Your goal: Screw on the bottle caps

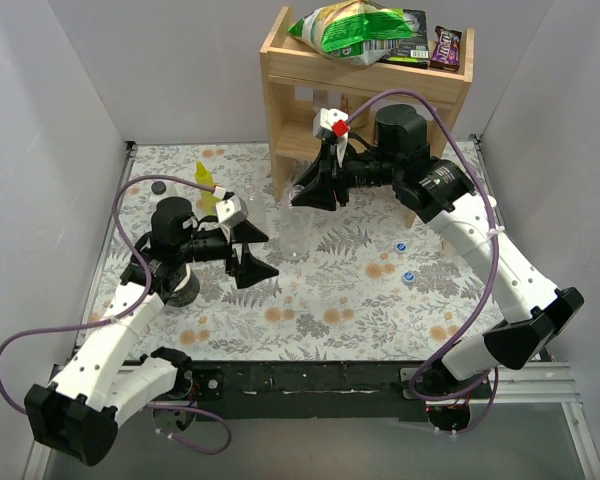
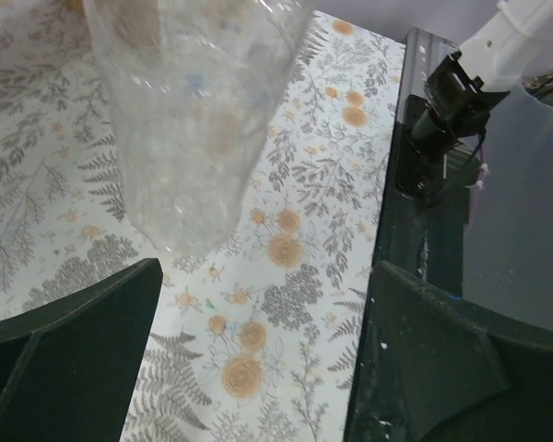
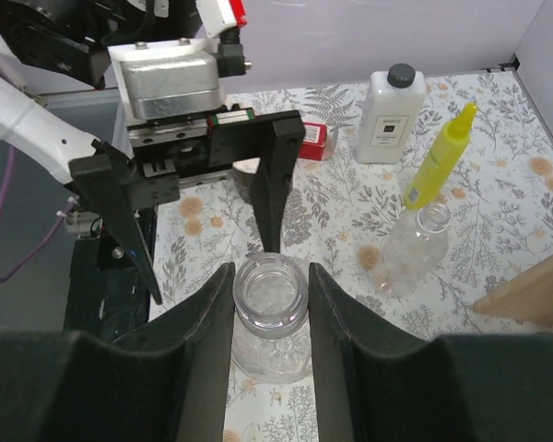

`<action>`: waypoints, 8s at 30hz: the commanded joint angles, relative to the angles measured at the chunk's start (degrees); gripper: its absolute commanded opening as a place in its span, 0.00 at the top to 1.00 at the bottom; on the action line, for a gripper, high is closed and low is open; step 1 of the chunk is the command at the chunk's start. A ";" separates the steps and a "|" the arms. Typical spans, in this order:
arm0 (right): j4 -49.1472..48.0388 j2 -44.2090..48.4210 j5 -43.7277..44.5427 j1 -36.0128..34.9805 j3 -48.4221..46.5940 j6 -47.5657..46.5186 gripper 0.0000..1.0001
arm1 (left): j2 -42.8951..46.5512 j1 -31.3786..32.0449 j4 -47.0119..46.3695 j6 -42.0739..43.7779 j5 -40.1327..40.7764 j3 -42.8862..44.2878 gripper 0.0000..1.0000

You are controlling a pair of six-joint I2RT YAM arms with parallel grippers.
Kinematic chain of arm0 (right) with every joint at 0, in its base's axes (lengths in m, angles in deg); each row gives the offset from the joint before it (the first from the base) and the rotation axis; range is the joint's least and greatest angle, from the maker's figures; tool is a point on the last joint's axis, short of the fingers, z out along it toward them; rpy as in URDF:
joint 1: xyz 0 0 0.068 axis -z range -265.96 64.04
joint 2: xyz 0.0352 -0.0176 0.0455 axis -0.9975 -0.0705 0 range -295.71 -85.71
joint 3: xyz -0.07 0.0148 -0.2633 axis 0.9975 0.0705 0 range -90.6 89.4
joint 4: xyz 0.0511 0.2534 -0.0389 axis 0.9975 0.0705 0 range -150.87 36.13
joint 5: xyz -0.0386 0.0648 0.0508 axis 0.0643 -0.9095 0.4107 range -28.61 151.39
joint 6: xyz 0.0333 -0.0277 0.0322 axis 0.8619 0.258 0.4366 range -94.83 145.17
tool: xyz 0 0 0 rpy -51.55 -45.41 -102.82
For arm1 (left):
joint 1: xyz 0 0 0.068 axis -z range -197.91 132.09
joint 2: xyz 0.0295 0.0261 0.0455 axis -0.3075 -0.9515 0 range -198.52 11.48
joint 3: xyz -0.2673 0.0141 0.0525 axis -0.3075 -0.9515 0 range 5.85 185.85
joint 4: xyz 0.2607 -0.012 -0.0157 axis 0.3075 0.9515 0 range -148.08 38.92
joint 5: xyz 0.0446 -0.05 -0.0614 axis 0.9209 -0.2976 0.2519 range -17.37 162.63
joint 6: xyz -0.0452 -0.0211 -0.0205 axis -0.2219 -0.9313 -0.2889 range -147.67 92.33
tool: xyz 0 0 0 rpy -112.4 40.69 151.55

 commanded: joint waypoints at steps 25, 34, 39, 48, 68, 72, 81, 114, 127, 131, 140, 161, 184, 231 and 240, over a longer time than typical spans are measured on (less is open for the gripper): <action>-3.12 -0.94 -0.74 0.22 -3.25 5.68 0.45 | -11.54 9.63 -19.50 -1.97 4.92 -1.59 0.43; 15.78 4.94 -0.75 21.12 4.53 -8.06 0.12 | -8.81 9.54 -16.87 1.71 9.40 -3.79 0.68; 36.30 4.95 5.46 25.61 10.62 -34.89 0.12 | -10.57 9.54 -17.92 2.77 13.19 -5.81 0.97; 28.64 4.34 27.52 30.37 30.73 -46.53 0.20 | -11.28 9.37 -15.37 5.06 15.99 -2.56 1.00; 12.99 -4.19 31.39 30.46 43.41 -55.94 0.20 | -11.63 8.13 -10.98 5.32 15.47 -1.77 1.00; 12.37 -4.81 31.48 30.46 44.20 -55.68 0.22 | -11.98 8.13 -10.36 5.67 15.56 -1.42 1.00; 8.07 -3.75 31.39 29.67 47.36 -54.10 0.27 | -13.03 8.13 -10.36 5.67 15.39 -1.24 1.00; 40.49 4.69 3.53 12.72 11.00 -50.15 0.57 | -15.31 13.23 -35.82 15.60 9.59 -20.13 1.00; 47.70 -4.45 6.95 -2.66 -5.19 -55.23 0.58 | -22.18 19.47 -45.43 12.79 11.43 -24.62 1.00; 47.70 -4.37 8.80 -5.66 -4.85 -57.70 0.57 | -21.91 19.47 -44.38 13.75 12.31 -24.62 1.00; 46.65 -4.98 13.89 -10.67 -3.62 -56.48 0.57 | -21.47 19.47 -44.20 14.99 12.48 -24.97 1.00; 43.75 -4.63 16.01 -12.34 -2.03 -56.65 0.62 | -21.56 19.47 -45.44 17.18 12.04 -24.80 1.00; 47.62 -4.02 29.62 -17.61 -0.28 -67.89 0.64 | -22.61 19.47 -34.27 18.68 13.28 -19.97 1.00; 47.53 -4.81 42.12 -20.95 6.58 -68.69 0.69 | -20.86 19.82 -39.35 12.80 14.24 -24.61 1.00; 47.18 -4.98 43.43 -20.87 6.49 -66.49 0.59 | -20.94 19.82 -46.13 11.65 14.33 -28.05 1.00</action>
